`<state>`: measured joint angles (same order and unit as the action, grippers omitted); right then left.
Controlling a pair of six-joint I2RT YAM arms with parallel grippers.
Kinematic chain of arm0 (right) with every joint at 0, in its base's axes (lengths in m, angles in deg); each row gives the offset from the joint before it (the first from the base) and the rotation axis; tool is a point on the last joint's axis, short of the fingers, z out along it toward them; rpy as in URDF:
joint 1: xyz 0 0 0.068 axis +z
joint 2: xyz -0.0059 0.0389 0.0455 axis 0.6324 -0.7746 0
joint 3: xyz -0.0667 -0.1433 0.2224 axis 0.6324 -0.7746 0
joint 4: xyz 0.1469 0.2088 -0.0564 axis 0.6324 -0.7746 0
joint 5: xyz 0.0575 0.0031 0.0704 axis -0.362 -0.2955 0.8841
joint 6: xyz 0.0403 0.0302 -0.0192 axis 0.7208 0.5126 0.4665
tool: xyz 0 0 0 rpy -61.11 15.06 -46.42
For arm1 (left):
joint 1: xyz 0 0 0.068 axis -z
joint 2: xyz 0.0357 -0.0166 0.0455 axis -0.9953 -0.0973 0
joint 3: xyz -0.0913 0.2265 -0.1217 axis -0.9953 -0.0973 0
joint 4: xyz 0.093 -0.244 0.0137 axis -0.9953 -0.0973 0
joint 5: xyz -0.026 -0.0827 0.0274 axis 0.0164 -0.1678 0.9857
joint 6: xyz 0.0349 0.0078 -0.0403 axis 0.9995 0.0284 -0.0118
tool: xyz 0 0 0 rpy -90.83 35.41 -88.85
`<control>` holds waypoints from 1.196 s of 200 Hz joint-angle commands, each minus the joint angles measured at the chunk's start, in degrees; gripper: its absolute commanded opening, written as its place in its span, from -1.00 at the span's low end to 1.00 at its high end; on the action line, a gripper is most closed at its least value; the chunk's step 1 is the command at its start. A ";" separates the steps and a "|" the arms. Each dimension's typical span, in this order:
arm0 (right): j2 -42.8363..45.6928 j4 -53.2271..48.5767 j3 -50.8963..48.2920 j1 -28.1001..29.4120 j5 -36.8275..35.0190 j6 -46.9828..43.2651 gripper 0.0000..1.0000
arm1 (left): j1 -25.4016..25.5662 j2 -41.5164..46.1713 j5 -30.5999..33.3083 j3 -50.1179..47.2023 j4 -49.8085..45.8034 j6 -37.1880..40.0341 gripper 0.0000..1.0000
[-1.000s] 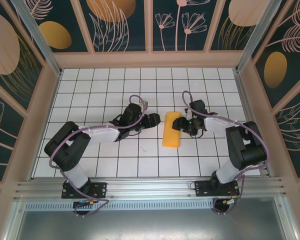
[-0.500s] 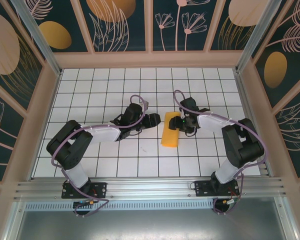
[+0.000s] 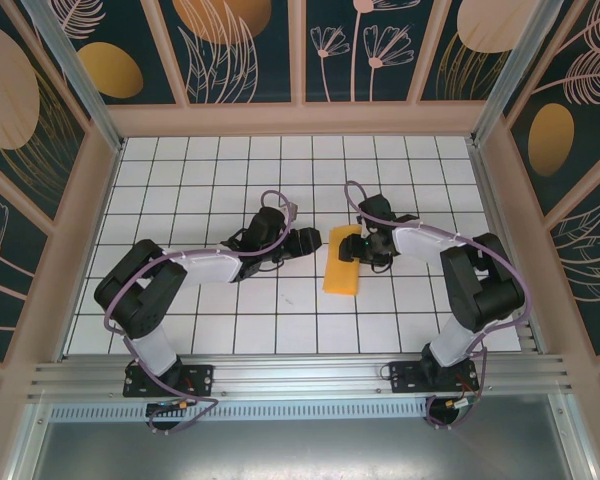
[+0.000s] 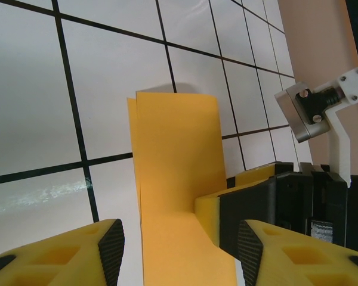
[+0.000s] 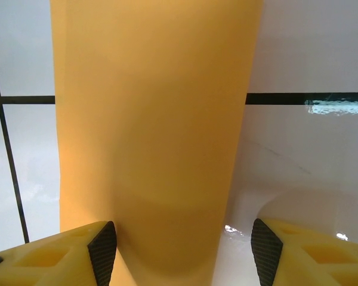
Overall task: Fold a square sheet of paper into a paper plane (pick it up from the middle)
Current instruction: Fold the square sheet of paper in half at the center of the table, then hold the square sheet of paper at the center of the table.
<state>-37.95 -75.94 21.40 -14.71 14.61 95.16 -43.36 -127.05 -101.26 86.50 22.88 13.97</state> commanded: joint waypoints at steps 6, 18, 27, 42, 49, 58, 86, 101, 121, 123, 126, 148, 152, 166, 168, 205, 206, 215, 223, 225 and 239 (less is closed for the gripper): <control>-0.81 -1.93 1.39 -0.53 2.03 -2.85 0.30 | 0.43 -0.96 -1.34 1.63 1.50 -0.59 0.12; -0.90 -1.73 1.47 -0.82 2.46 -2.95 0.31 | 0.39 -1.08 -1.52 1.63 1.42 -0.50 0.12; -1.20 -1.64 1.55 -0.85 2.64 -3.10 0.31 | 0.38 -1.19 -1.61 1.74 1.42 -0.55 0.12; -1.83 -1.81 1.88 -0.87 2.65 -3.39 0.31 | 0.38 -1.45 -1.99 1.84 1.35 -0.56 0.10; -2.15 -1.97 1.99 -0.96 2.48 -3.41 0.32 | 0.40 -1.49 -2.17 1.96 1.26 -0.50 0.10; -2.45 -1.99 2.19 -0.96 2.29 -3.57 0.32 | 0.35 -1.55 -2.20 1.99 1.32 -0.54 0.10; -3.17 -2.52 2.80 -0.92 2.64 -4.52 0.31 | 0.42 -1.89 -2.48 2.11 1.25 -0.55 0.09; -3.44 -2.86 3.13 -1.04 2.49 -4.93 0.32 | 0.34 -1.90 -2.57 2.20 1.19 -0.50 0.09; -4.15 -3.48 3.70 -1.04 1.85 -5.31 0.31 | 0.35 -2.16 -2.75 2.44 1.15 -0.50 0.09; -4.14 -3.53 3.64 -1.05 1.85 -5.36 0.31 | 0.34 -2.23 -2.79 2.46 1.15 -0.50 0.09; -4.17 -3.50 3.64 -1.05 1.93 -5.55 0.31 | 0.40 -2.25 -2.88 2.57 1.17 -0.54 0.09; -5.00 -3.91 4.12 -1.01 1.52 -5.88 0.30 | 0.42 -2.60 -3.27 2.80 1.06 -0.41 0.08; -5.19 -3.92 4.13 -1.00 1.30 -5.92 0.30 | 0.42 -2.60 -3.33 2.82 0.93 -0.41 0.07; -5.54 -4.22 4.26 -1.02 0.60 -5.67 0.30 | 0.41 -2.74 -3.34 2.99 0.66 -0.37 0.06; -5.56 -4.24 4.27 -1.04 0.50 -5.63 0.30 | 0.40 -2.77 -3.36 3.04 0.63 -0.40 0.06; -6.13 -3.70 3.91 -1.02 0.53 -5.00 0.30 | 0.35 -3.12 -3.26 3.15 0.19 -0.59 0.03; -6.16 -3.68 3.90 -0.99 0.53 -5.00 0.30 | 0.39 -3.13 -3.27 3.16 0.23 -0.63 0.03; -6.26 -3.66 3.76 -1.04 0.28 -5.08 0.30 | 0.39 -3.21 -3.40 3.17 0.25 -0.67 0.03; -6.51 -3.66 3.65 -1.04 0.04 -5.17 0.30 | 0.43 -3.22 -3.37 3.32 0.19 -0.67 0.03; -6.57 -3.73 3.63 -1.05 -0.03 -5.11 0.30 | 0.40 -3.18 -3.37 3.27 0.16 -0.67 0.02; -6.81 -3.84 3.63 -1.03 -0.60 -5.19 0.30 | 0.42 -3.36 -3.28 3.43 -0.03 -0.68 0.02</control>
<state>-41.31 -80.46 25.20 -15.57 16.03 91.05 -43.36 -129.39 -103.62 88.45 22.84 13.95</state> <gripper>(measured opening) 0.651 0.512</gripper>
